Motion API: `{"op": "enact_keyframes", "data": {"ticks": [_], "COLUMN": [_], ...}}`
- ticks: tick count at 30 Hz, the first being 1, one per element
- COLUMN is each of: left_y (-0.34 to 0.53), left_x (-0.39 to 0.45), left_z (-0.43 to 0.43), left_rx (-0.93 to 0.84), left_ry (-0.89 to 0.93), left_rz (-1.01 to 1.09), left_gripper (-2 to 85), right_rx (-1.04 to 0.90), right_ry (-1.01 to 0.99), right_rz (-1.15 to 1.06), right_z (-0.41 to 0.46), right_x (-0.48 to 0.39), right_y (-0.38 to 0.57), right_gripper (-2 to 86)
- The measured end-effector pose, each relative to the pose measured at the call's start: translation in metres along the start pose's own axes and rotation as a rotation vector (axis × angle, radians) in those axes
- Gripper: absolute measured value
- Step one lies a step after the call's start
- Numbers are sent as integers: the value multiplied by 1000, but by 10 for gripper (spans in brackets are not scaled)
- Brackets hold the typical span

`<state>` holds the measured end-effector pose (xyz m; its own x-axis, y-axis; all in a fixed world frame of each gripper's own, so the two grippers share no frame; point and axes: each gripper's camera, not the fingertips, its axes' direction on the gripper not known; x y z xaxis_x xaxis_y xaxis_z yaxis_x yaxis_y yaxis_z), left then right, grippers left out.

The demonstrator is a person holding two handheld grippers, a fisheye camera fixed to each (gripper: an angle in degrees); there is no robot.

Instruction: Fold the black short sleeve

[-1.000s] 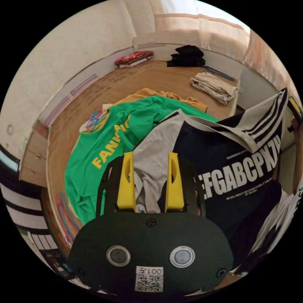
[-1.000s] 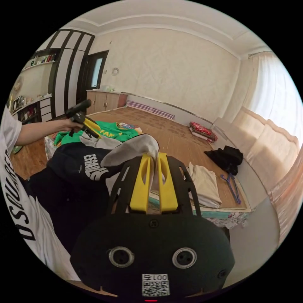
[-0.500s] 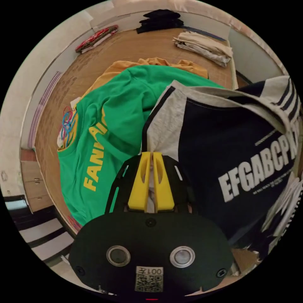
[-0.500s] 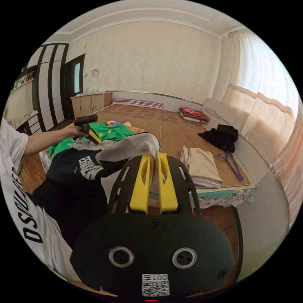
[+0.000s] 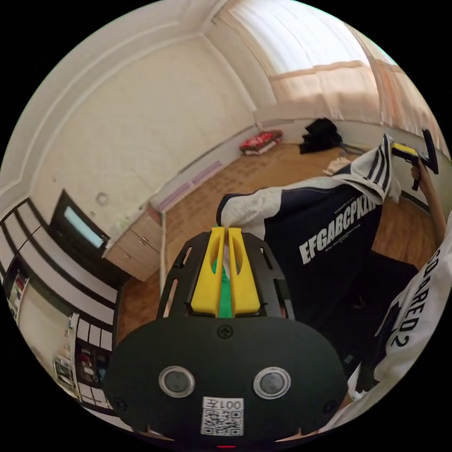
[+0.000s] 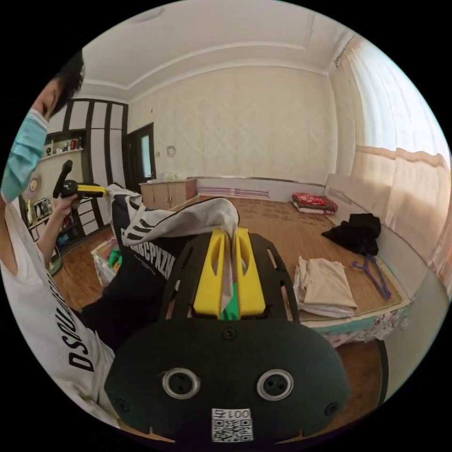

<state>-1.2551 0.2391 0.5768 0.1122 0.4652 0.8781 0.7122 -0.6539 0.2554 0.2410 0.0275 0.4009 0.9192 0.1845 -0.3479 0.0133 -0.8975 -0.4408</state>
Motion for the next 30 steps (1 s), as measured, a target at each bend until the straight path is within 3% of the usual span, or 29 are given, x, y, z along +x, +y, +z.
{"op": "enact_keyframes", "data": {"ticks": [8,17,21,24,30], "left_y": [34,35,25,9,-10], "left_x": [-15,-63,-96,-119,-132], "left_z": [-192,-288,-270,-214,-27], "left_rx": [297,465,472,376,85], "left_ry": [-361,-427,-362,-326,-208], "left_rz": [-41,-86,-133,-157,-116], "left_gripper": [-10,-10,-10,-10,-10], "right_rx": [264,505,454,318,-85], "right_ry": [-49,40,22,-22,-19], "right_rz": [-172,-316,-324,-303,-276], "right_z": [-87,-156,-136,-85,87], "right_x": [-17,-31,-24,-14,-1], "right_y": [-74,-177,-230,-268,-276], "right_gripper": [25,20,19,19,17]}}
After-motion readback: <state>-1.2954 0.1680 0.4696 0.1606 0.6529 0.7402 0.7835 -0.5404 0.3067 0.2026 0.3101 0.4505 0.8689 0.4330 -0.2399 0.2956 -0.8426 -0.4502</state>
